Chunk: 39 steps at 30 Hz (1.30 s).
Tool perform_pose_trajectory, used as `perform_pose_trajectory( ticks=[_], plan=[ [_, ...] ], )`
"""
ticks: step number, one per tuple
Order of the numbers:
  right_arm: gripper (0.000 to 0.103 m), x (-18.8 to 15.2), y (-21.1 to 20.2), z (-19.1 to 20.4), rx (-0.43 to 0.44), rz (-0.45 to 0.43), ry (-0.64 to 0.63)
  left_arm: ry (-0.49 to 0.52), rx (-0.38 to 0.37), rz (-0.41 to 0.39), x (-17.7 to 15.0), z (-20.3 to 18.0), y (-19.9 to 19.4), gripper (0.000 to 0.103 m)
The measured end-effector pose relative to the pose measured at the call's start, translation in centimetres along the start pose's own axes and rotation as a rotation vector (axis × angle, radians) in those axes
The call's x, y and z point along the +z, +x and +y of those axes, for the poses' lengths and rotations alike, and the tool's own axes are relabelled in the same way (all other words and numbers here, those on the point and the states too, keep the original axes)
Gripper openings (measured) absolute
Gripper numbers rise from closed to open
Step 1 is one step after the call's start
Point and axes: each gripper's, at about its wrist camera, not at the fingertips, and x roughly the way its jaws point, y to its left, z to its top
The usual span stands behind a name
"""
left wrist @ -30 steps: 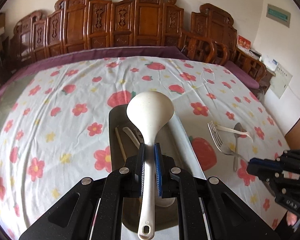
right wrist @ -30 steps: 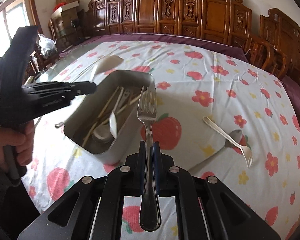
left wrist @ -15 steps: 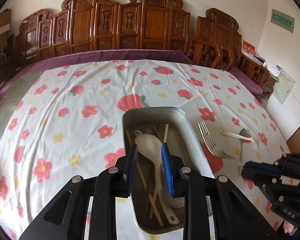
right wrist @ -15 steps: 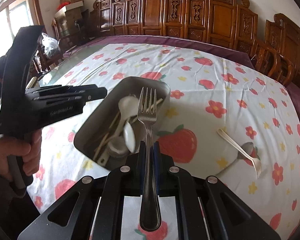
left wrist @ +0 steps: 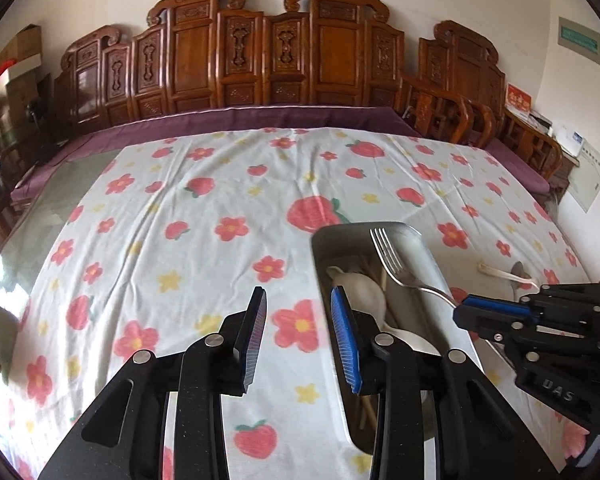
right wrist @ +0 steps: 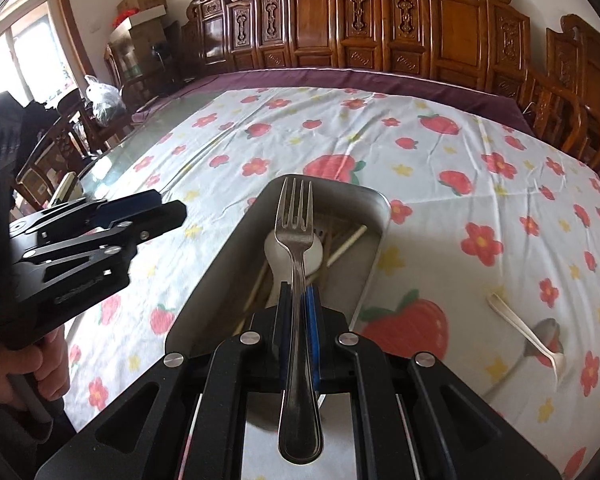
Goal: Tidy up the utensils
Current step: 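Lower the metal fork into the tray and open the right gripper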
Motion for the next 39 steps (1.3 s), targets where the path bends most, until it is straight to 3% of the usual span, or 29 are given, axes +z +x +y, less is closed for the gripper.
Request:
perform_pose_trajectory(
  ticks=[20, 24, 31, 32, 34, 35, 37, 39],
  plan=[
    [0.010, 0.5, 4.3, 0.0, 0.029, 0.055, 0.044, -0.032, -0.003, -0.022, 0.4, 1.3, -0.4, 0.033],
    [0.010, 0.3, 3.5, 0.8, 0.079, 0.030, -0.004, -0.030, -0.004, -0.022, 0.4, 1.2, -0.5, 0.033],
    [0.010, -0.3, 0.1, 0.0, 0.049, -0.036, -0.055, -0.021, -0.020, -0.024, 0.3, 0.4, -0.8, 0.033],
    [0.010, -0.4, -0.4, -0.4, 0.040, -0.043, -0.056, -0.016, -0.024, -0.024, 0.2, 0.2, -0.9, 0.034],
    [0.010, -0.7, -1.8, -1.9, 0.015, -0.058, -0.058, -0.007, -0.029, -0.027, 0.1, -0.4, -1.0, 0.045],
    [0.016, -1.0, -2.6, -2.7, -0.003, -0.065, -0.064, -0.001, -0.034, -0.032, 0.0, -0.7, -1.1, 0.057],
    [0.031, -1.4, -3.6, -4.3, -0.048, -0.072, -0.081, 0.014, -0.052, -0.042, -0.1, -1.3, -1.3, 0.061],
    [0.044, -2.0, -4.5, -6.2, -0.096, -0.075, -0.096, 0.027, -0.053, -0.048, -0.1, -1.9, -1.4, 0.073]
  ],
)
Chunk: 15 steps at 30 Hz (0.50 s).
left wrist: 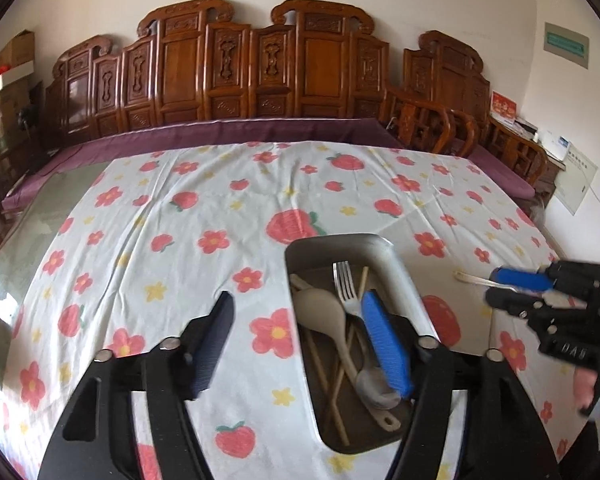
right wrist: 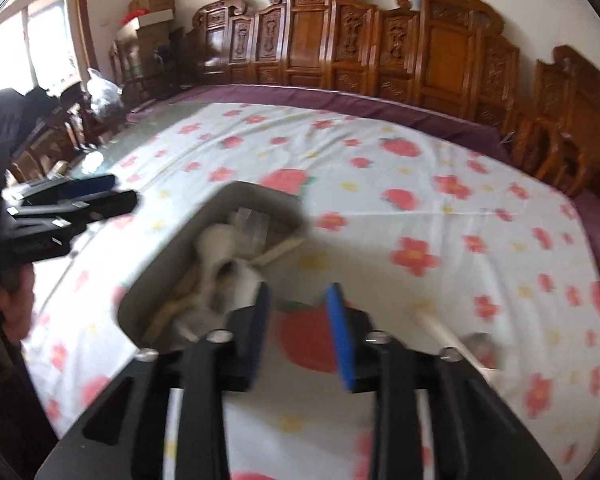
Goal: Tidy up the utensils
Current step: 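Lower the metal fork into the tray and open the right gripper, then move the right gripper to the white plastic fork and grasp its handle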
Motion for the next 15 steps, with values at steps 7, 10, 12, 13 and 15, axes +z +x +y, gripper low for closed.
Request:
perform_pose_trajectory(
  ticks=[7, 10, 12, 13, 15],
  plan=[
    [0.067, -3.4, -0.2, -7.1, -0.095, 0.079, 0.003, 0.044, -0.029, -0.029, -0.4, -2.5, -0.5, 0.090],
    [0.067, -4.6, 0.6, -9.5, -0.115, 0.122, 0.005, 0.063, -0.049, -0.022, -0.8, -3.7, -0.4, 0.094],
    [0.067, -5.2, 1.2, -10.6, -0.130, 0.146, 0.012, 0.065, -0.071, -0.007, -1.2, -4.6, -0.1, 0.095],
    [0.067, -5.5, 1.5, -11.3, -0.142, 0.157, 0.019, 0.069, -0.081, 0.000, -1.3, -5.0, 0.0, 0.095],
    [0.067, -5.9, 2.1, -12.2, -0.146, 0.178, 0.029, 0.093, -0.091, 0.010, -1.7, -6.0, 0.1, 0.095]
  ],
)
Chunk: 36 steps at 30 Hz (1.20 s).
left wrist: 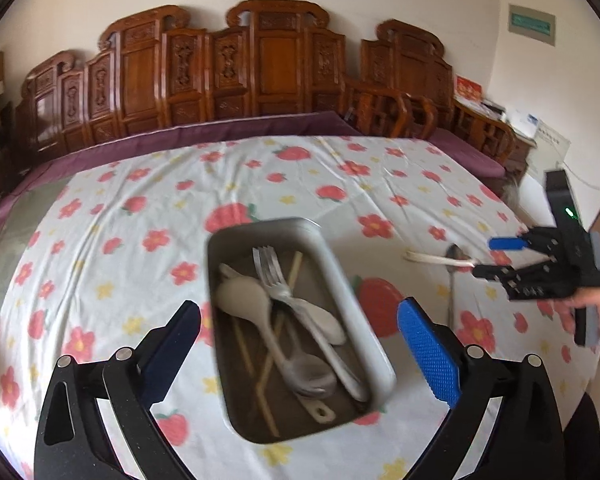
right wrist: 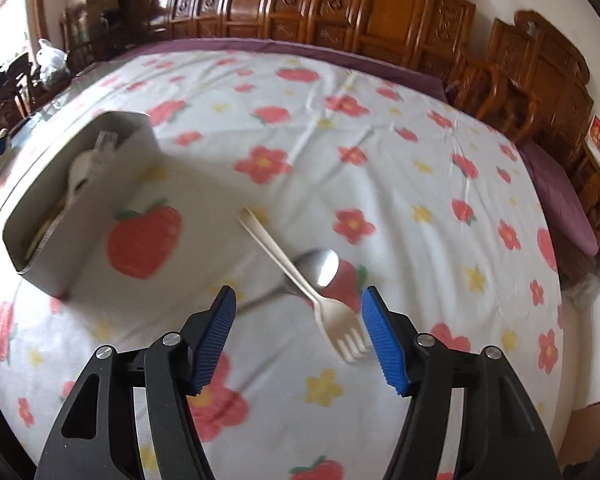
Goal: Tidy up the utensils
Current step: 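Move the right gripper to the white plastic fork and grasp its handle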
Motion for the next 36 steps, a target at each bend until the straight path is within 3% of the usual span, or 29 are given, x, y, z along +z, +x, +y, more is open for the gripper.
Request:
perform_pose_trajectory(
  ticks=[6, 9, 12, 14, 15, 17, 25, 36],
  plan=[
    [0.066, -0.7, 2.3, -0.9, -0.047, 0.071, -0.024, 0.056, -0.038, 0.021, -0.9, -3.1, 0.5, 0.095],
    [0.056, -0.9, 2.9, -0.9, -0.072, 0.087, -0.031, 0.078, -0.054, 0.024, -1.2, -4.4, 0.6, 0.095],
    [0.045, -1.1, 3.4, -0.8, -0.099, 0.095, -0.039, 0.093, -0.071, 0.031, -1.7, -5.6, 0.7, 0.095],
    [0.031, -1.2, 3.4, -0.7, -0.102, 0.095, -0.036, 0.108, -0.078, 0.040, -2.0, -6.4, 0.9, 0.095],
    [0.029, -1.2, 3.3, -0.7, -0.108, 0.096, -0.036, 0.114, -0.078, 0.042, -2.1, -6.7, 0.9, 0.095],
    [0.004, -1.3, 3.2, -0.9, -0.113, 0.103, -0.028, 0.130, -0.082, 0.049, -2.5, -7.4, 1.1, 0.095],
    [0.004, -3.4, 0.9, -3.5, -0.073, 0.096, 0.126, 0.151, -0.091, 0.064, -3.0, -8.7, 1.4, 0.095],
    [0.004, -10.4, -3.7, -5.4, -0.023, 0.038, 0.319, 0.186, -0.111, 0.102, -2.6, -11.9, 2.5, 0.095]
  ],
)
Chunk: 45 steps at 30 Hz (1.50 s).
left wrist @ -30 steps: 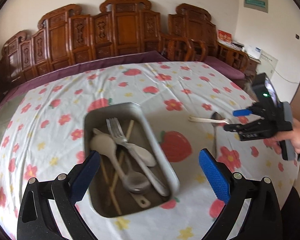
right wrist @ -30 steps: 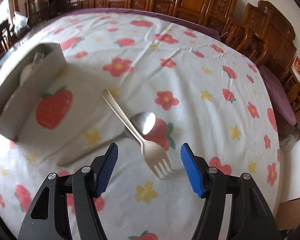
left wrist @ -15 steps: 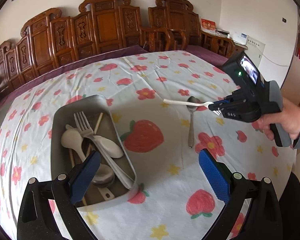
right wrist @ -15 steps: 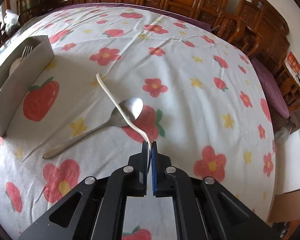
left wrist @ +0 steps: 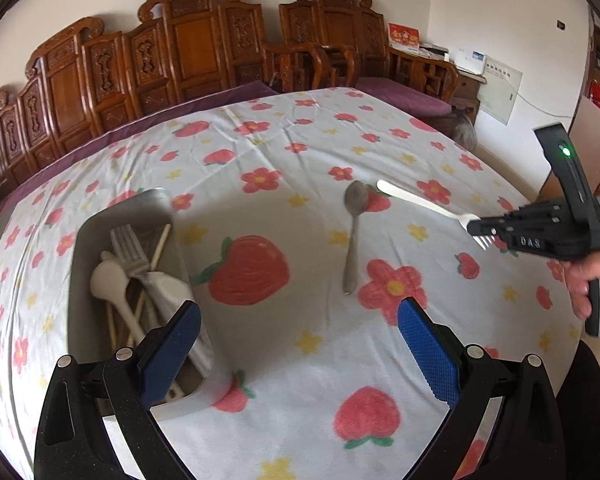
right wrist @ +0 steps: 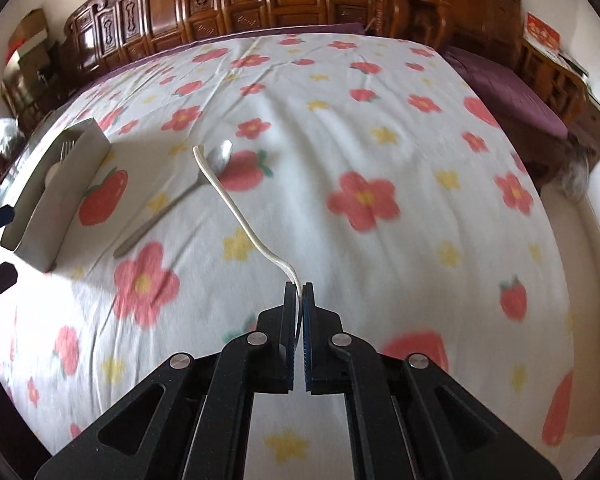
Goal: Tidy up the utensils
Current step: 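Grasp the metal spoon on the cloth with the left gripper while the right gripper holds the white fork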
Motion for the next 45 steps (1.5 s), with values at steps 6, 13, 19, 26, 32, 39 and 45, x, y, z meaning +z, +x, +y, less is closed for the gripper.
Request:
perform_pose_trajectory(
  ticks=[6, 13, 19, 26, 32, 39, 45],
  plan=[
    [0.004, -1.4, -0.6, -2.0, -0.010, -0.014, 0.042, 0.039, -0.005, 0.029, 2.1, -2.2, 1.9, 0.090],
    [0.004, -2.1, -0.6, -4.0, -0.005, -0.016, 0.056, 0.068, -0.024, 0.089, 5.2, -4.4, 6.5, 0.080],
    [0.004, -1.9, -0.6, -5.1, 0.004, -0.018, 0.067, 0.062, -0.043, 0.144, 7.8, -5.0, 10.9, 0.065],
    [0.004, -1.6, -0.9, -6.4, 0.029, -0.028, 0.109, 0.053, -0.038, 0.204, 9.2, -4.6, 15.4, 0.049],
    [0.004, -1.8, -0.6, -6.5, 0.034, -0.020, 0.115, 0.037, -0.024, 0.210, 9.7, -4.0, 16.9, 0.042],
    [0.004, -1.9, -0.4, -6.5, 0.037, -0.016, 0.112, 0.049, -0.042, 0.201, 10.0, -4.5, 17.1, 0.018],
    [0.004, -1.9, -0.5, -5.9, 0.039, -0.020, 0.101, 0.046, -0.058, 0.194, 9.6, -5.1, 15.8, 0.002]
  ],
)
